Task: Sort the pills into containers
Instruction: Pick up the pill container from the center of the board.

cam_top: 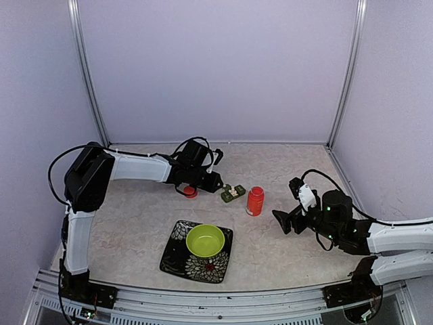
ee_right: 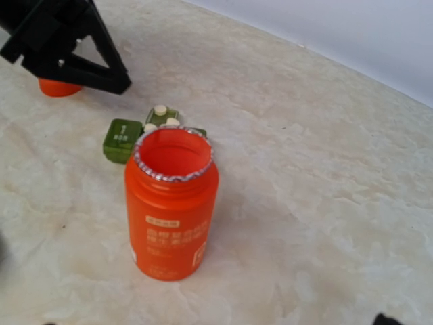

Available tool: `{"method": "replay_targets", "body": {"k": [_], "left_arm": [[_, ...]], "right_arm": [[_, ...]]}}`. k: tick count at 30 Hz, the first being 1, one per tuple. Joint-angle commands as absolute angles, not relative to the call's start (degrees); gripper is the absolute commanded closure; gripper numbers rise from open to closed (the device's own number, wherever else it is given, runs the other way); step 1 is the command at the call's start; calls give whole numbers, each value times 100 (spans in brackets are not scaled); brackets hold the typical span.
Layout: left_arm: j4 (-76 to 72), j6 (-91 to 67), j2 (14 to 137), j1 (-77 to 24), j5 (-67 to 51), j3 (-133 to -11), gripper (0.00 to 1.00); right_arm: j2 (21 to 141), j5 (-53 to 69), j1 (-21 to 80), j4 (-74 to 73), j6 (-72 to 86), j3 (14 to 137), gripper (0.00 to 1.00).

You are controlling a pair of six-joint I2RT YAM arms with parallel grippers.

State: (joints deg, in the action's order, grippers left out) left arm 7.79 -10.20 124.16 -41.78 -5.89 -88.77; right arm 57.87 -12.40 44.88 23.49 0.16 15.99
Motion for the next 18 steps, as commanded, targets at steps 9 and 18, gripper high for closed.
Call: {"method": "replay_targets", "body": {"k": [9, 18], "left_arm": [[-557, -1495, 12130, -3887, -1694, -7876, 39], [-1083, -1350, 12165, -3903, -1935, -7583, 1]], "right_arm": [[5816, -1191, 4465, 2469, 70, 1606, 0], [5941, -1176, 4465, 2477, 62, 1643, 0]]}}
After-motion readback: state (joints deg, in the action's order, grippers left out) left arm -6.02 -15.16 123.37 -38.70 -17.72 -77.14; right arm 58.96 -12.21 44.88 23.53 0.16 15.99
